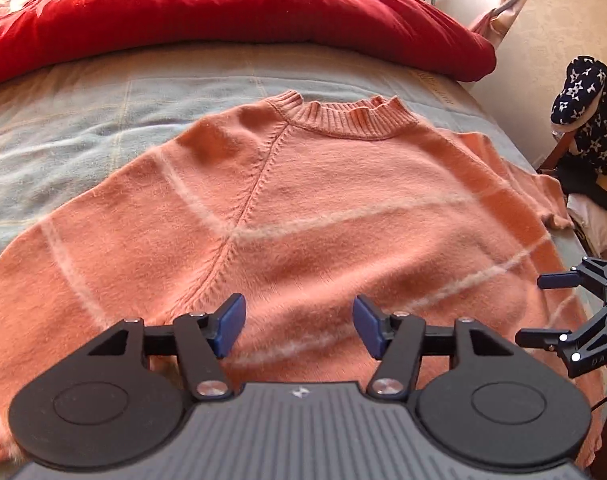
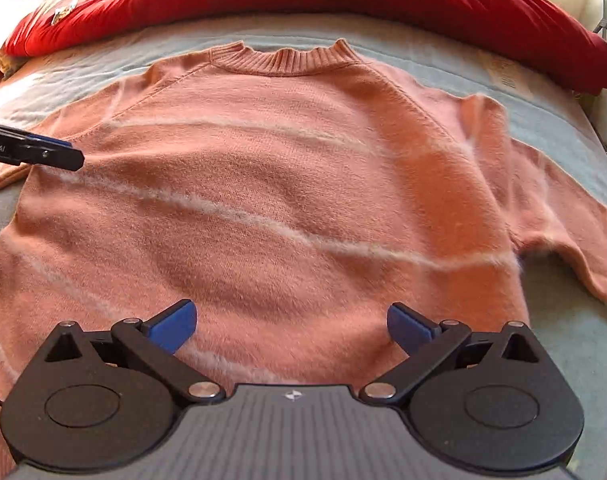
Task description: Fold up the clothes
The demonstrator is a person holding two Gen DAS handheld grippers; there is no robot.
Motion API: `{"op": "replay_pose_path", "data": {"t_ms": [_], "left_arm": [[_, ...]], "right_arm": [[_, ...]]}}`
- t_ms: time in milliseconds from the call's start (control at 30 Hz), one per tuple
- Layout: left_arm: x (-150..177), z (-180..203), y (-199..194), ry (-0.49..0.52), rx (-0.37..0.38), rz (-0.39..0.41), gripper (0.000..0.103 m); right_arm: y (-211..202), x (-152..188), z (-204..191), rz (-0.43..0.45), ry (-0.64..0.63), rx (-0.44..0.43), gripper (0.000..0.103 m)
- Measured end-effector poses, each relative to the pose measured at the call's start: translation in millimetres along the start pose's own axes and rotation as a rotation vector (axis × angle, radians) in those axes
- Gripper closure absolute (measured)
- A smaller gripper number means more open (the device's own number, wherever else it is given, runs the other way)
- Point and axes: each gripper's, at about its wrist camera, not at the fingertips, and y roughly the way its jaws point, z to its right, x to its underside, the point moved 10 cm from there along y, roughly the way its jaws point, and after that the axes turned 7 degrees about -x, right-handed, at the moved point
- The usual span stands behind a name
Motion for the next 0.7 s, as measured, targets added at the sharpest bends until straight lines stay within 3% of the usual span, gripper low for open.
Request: {"op": "replay_pose_path", "data": {"t_ms": [100,200,267,333,433,567,700], "left_arm": [[23,26,-18,0.052,0.037,-0.004,0.038],[51,53,-29,0.112,0.074,-0.025,0.037],[77,62,-22,0.164,0.046,-0.048,0.036],[96,68,-30,0.211,0.016,-0.037,0.030],[127,72,-47,0.251,-0.005,-0.099,0.024],[168,76,-77,0.286,-0.031,-0.187,0.019],[175,83,-89,0.264,-0.020,-0.288,0.018]], "right_arm": [[-13,13,-19,0.018,-0.050,-0.038,0.000],[18,47,-30,-0.100,-0.116,0.008,0.000],[15,53,-29,0.000,-0.110,0.009,0.000],[8,58,-28,0.016,-0.099,-0.001,0.000],[-8,78,-23,0.001,-0.066,-0.020,0.000],[-37,130,-21,-0.095,-0.051,-0.014,0.000],[-55,158,-21,-0.182,-0.040,-0.027,0.000]]}}
